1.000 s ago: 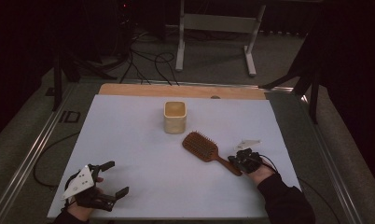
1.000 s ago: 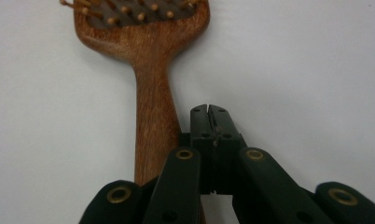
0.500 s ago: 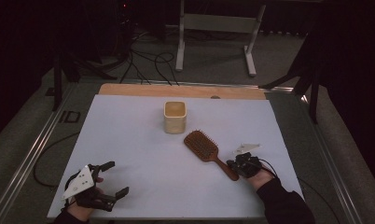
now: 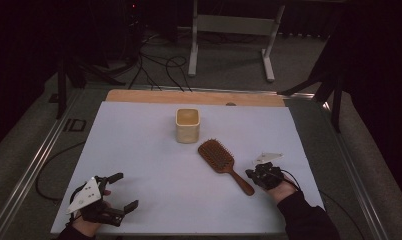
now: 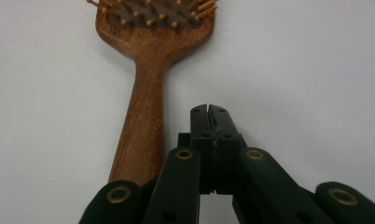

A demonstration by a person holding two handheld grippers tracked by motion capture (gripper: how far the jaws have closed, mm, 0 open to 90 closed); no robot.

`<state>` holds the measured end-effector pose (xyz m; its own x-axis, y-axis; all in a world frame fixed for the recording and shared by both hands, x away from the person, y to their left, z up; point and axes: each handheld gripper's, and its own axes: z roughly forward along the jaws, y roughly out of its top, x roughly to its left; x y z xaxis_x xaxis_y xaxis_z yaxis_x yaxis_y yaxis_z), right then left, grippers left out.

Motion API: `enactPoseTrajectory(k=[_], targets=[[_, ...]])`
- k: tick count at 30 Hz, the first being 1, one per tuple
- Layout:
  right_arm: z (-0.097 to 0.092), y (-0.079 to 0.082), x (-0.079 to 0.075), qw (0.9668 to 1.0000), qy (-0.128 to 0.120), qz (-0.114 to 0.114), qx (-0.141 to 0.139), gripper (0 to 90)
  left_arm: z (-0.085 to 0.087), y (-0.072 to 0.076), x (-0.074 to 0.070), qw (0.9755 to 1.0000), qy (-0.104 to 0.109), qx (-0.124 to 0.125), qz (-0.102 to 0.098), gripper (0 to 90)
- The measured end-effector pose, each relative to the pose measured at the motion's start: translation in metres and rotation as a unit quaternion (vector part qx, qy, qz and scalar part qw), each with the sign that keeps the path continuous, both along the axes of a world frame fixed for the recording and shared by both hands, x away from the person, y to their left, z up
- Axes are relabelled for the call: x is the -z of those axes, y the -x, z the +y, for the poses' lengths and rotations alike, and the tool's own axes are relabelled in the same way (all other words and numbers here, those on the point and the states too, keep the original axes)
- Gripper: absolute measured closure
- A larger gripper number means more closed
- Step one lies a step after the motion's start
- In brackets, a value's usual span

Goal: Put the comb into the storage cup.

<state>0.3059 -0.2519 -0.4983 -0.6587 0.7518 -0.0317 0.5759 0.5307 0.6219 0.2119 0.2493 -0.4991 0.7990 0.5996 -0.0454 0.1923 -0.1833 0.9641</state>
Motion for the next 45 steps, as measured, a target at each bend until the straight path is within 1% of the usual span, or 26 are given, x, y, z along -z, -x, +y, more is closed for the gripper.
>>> enactPoseTrajectory(k=[8,9,13,16,17,18,20,22,23,24,26,28,30,31,32,33,34,35,36,37,38,39,42,43,44,45], targets=[[-0.004,0.003,-0.011,0.9999,-0.001,-0.012,0.011,90.0,0.000,0.000,0.000,1.0000,0.000,0.000,0.000,0.0],[-0.004,0.004,-0.014,0.9996,0.001,-0.021,0.019,90.0,0.000,0.000,0.000,1.0000,-0.001,0.000,0.000,0.0],[-0.003,0.003,-0.021,0.9991,0.001,-0.024,0.034,90.0,0.000,0.000,0.000,1.0000,0.000,0.000,0.000,0.0],[-0.002,0.003,-0.025,0.9992,0.002,-0.021,0.033,88.9,0.000,0.000,0.000,1.0000,-0.001,-0.001,0.000,0.0],[0.000,0.003,-0.026,0.9993,0.002,-0.021,0.032,86.2,0.000,0.000,0.000,1.0000,0.000,0.000,0.000,0.0],[0.003,0.003,-0.028,0.9993,0.003,-0.017,0.033,80.2,0.000,0.000,0.000,1.0000,-0.001,-0.001,0.000,0.0],[0.006,0.003,-0.031,0.9993,0.005,-0.016,0.034,76.3,0.000,0.000,0.000,1.0000,-0.002,0.000,0.000,0.0],[0.010,0.002,-0.032,0.9995,0.003,-0.007,0.030,70.7,0.000,0.000,0.000,1.0000,-0.001,0.001,0.000,0.0],[0.010,0.002,-0.032,0.9995,0.003,-0.007,0.030,70.7,0.000,0.000,0.000,1.0000,-0.001,0.001,0.000,0.0],[0.012,0.002,-0.032,0.9996,0.004,-0.002,0.028,67.9,0.000,0.000,0.000,1.0000,-0.001,0.001,0.000,0.0],[0.017,-0.001,-0.031,0.9997,0.004,0.014,0.020,54.2,0.000,0.000,0.000,1.0000,-0.001,0.001,0.000,0.0],[0.020,-0.003,-0.030,0.9996,0.002,0.020,0.021,45.4,0.000,0.000,0.000,1.0000,-0.001,0.000,0.000,0.0],[0.022,-0.005,-0.031,0.9994,0.000,0.028,0.022,39.3,0.000,0.000,0.000,1.0000,-0.001,0.000,0.001,0.0],[0.022,-0.005,-0.031,0.9994,0.000,0.028,0.022,39.3,0.000,0.000,0.000,1.0000,-0.001,0.000,0.001,0.0],[0.024,-0.007,-0.031,0.9993,-0.001,0.031,0.020,33.6,0.000,0.000,0.000,1.0000,-0.002,0.000,0.001,0.0],[0.024,-0.007,-0.031,0.9993,-0.001,0.031,0.020,33.6,0.000,0.000,0.000,1.0000,-0.002,0.000,0.001,0.0],[0.027,-0.008,-0.031,0.9993,0.003,0.034,0.017,28.4,0.000,0.000,0.000,1.0000,-0.002,0.001,0.001,0.0],[0.027,-0.008,-0.031,0.9993,0.003,0.034,0.017,28.4,0.000,0.000,0.000,1.0000,-0.002,0.001,0.001,0.0],[0.030,-0.010,-0.031,0.9991,0.003,0.038,0.018,22.5,0.000,0.000,0.000,1.0000,-0.002,0.000,0.002,0.0],[0.030,-0.011,-0.031,0.9989,0.000,0.043,0.016,20.1,0.000,0.000,0.000,1.0000,-0.002,0.000,0.002,0.0],[0.030,-0.011,-0.031,0.9989,0.000,0.043,0.016,20.1,0.000,0.000,0.000,1.0000,-0.002,0.001,0.002,0.0],[0.033,-0.013,-0.030,0.9985,0.004,0.051,0.019,12.8,0.000,0.000,0.000,1.0000,-0.002,0.000,0.002,0.0],[0.035,-0.014,-0.028,0.9982,0.008,0.057,0.014,11.9,0.000,0.000,0.001,1.0000,-0.002,0.000,0.001,0.0],[0.035,-0.014,-0.028,0.9982,0.008,0.057,0.014,9.0,0.000,0.000,0.001,1.0000,-0.002,0.000,0.002,0.0],[0.038,-0.016,-0.027,0.9978,0.009,0.065,0.012,9.1,0.000,0.000,0.001,1.0000,-0.002,0.001,0.002,0.0],[0.039,-0.016,-0.026,0.9977,0.011,0.067,0.008,9.1,0.000,0.000,0.001,1.0000,-0.002,0.001,0.002,0.0]])
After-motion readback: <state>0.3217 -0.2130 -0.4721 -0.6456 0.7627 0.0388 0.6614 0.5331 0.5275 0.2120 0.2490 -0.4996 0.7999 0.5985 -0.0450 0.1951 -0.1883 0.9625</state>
